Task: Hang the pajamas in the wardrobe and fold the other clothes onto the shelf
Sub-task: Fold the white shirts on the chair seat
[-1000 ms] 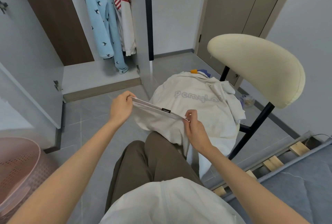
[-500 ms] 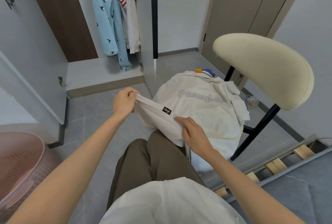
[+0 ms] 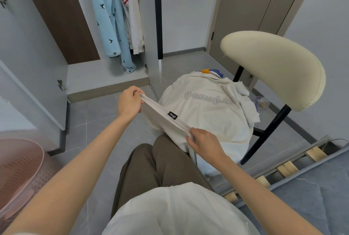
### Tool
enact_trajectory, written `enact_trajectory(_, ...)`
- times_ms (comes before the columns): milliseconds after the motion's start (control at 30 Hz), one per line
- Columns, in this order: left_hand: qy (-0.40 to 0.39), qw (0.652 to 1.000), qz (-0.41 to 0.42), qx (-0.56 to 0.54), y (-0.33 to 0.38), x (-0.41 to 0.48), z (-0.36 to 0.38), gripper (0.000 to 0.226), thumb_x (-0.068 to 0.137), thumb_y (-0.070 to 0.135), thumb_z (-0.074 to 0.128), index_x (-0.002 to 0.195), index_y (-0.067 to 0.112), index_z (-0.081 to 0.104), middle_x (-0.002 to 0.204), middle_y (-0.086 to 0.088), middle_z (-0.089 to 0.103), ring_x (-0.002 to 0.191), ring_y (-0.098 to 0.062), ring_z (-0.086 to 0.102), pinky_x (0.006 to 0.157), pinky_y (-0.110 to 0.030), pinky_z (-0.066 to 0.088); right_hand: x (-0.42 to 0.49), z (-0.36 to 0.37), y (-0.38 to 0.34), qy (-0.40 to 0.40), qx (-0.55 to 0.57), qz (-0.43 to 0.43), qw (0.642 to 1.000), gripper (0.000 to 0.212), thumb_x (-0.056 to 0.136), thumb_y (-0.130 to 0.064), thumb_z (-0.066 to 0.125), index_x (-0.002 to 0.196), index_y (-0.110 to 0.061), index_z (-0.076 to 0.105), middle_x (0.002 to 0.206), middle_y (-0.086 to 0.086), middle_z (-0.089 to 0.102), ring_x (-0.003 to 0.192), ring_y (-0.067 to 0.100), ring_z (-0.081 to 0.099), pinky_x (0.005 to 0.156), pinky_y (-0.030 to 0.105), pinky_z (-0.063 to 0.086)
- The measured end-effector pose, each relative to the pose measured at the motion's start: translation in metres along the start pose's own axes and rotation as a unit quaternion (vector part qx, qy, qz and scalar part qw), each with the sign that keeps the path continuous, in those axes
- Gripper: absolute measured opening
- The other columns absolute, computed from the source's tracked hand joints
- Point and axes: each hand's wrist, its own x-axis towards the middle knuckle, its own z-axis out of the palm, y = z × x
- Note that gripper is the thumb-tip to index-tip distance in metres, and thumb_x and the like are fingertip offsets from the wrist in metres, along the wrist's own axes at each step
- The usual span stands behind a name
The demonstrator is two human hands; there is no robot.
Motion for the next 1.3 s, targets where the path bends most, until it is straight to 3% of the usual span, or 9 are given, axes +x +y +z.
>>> enact_trajectory(200, 0.01, 1.0, -0.022, -0.011, 0.002, 0.003, 0.005, 0.03, 0.092, 0.003, 0.032, 0.085, 0.01, 0.06, 0.068, -0.004, 0.056, 0.051, -0.02, 0.054, 0.046, -0.024, 0.045, -0.005, -0.001, 0.013, -0.026, 0.009, 0.056, 0.998, 0.035, 0.094, -0.034, 0.053, 0.067, -0.015, 0.041, 0.063, 0.0, 0.05, 0.065, 0.024, 0.051, 0.058, 0.03, 0.03)
enact_trajectory(267, 0.016, 0.999, -0.025, -0.015, 0.001, 0.004, 0.005, 0.029, 0.093, 0.004, 0.032, 0.086, 0.01, 0.06, 0.068, -0.004, 0.056, 0.051, -0.02, 0.054, 0.044, -0.024, 0.046, -0.007, -0.005, 0.015, 0.034, 0.106, 0.088, 0.99, 0.044, 0.092, -0.032, 0.058, 0.059, -0.013, 0.036, 0.052, -0.003, 0.037, 0.053, 0.017, 0.039, 0.054, 0.03, 0.029)
enact_trajectory(367, 0.02, 0.998, -0.042, -0.044, -0.004, 0.007, 0.003, 0.028, 0.096, 0.006, 0.032, 0.085, 0.008, 0.058, 0.068, -0.007, 0.059, 0.05, -0.019, 0.056, 0.04, -0.018, 0.049, -0.007, -0.015, 0.016, 0.156, 0.295, 0.138, 0.932, 0.041, 0.091, -0.027, 0.063, 0.06, -0.009, 0.042, 0.053, -0.006, 0.036, 0.052, 0.007, 0.033, 0.053, 0.021, 0.029)
enact_trajectory(467, -0.013, 0.98, -0.111, -0.162, -0.009, 0.009, 0.002, 0.03, 0.094, 0.003, 0.031, 0.077, 0.007, 0.056, 0.071, -0.014, 0.06, 0.052, -0.019, 0.061, 0.047, -0.022, 0.055, -0.004, -0.027, 0.019, 0.17, 0.361, 0.159, 0.903, 0.032, 0.089, -0.027, 0.065, 0.065, -0.011, 0.052, 0.056, -0.008, 0.044, 0.055, 0.004, 0.038, 0.055, 0.015, 0.033)
enact_trajectory(600, -0.057, 0.956, -0.163, -0.236, -0.013, 0.01, 0.0, 0.027, 0.09, 0.002, 0.036, 0.082, 0.007, 0.061, 0.077, -0.016, 0.064, 0.065, -0.02, 0.066, 0.057, -0.021, 0.058, 0.0, -0.035, 0.027, 0.159, 0.368, 0.162, 0.902, 0.014, 0.088, -0.022, 0.068, 0.078, -0.014, 0.064, 0.071, -0.003, 0.062, 0.063, 0.003, 0.051, 0.062, 0.015, 0.041)
enact_trajectory(767, -0.098, 0.973, -0.071, -0.194, -0.017, 0.004, 0.008, 0.024, 0.084, -0.002, 0.062, 0.105, 0.008, 0.059, 0.084, -0.001, 0.063, 0.073, -0.008, 0.06, 0.059, -0.01, 0.052, 0.009, -0.041, 0.033, 0.172, 0.345, 0.184, 0.904, 0.008, 0.089, -0.02, 0.066, 0.087, -0.013, 0.065, 0.081, -0.003, 0.066, 0.074, 0.007, 0.057, 0.066, 0.01, 0.041)
enact_trajectory(900, -0.065, 0.979, -0.038, -0.188, -0.014, 0.013, 0.014, 0.021, 0.085, 0.003, 0.066, 0.105, 0.001, 0.062, 0.087, -0.011, 0.065, 0.071, -0.011, 0.061, 0.062, -0.011, 0.053, 0.028, -0.052, 0.035, 0.194, 0.334, 0.181, 0.905, 0.007, 0.091, -0.021, 0.063, 0.087, -0.016, 0.063, 0.082, -0.012, 0.063, 0.078, 0.0, 0.057, 0.07, 0.006, 0.039)
enact_trajectory(1100, -0.023, 0.982, -0.045, -0.185, 0.01, 0.053, 0.032, 0.014, 0.087, 0.011, 0.064, 0.09, -0.001, 0.067, 0.073, -0.003, 0.069, 0.06, -0.006, 0.061, 0.071, -0.023, 0.058, 0.076, -0.077, 0.047, 0.22, 0.31, 0.188, 0.906, 0.006, 0.092, -0.025, 0.06, 0.09, -0.021, 0.065, 0.085, -0.02, 0.063, 0.082, -0.007, 0.057, 0.069, 0.003, 0.038)
enact_trajectory(1300, 0.055, 0.978, -0.067, -0.188, 0.037, 0.104, 0.063, 0.012, 0.082, 0.013, 0.064, 0.071, 0.014, 0.062, 0.068, 0.004, 0.068, 0.047, 0.001, 0.06, 0.062, -0.019, 0.056, 0.141, -0.09, 0.068, 0.209, 0.247, 0.212, 0.922, 0.02, 0.094, -0.03, 0.055, 0.1, -0.017, 0.069, 0.096, -0.006, 0.068, 0.09, 0.012, 0.058, 0.076, 0.026, 0.04)
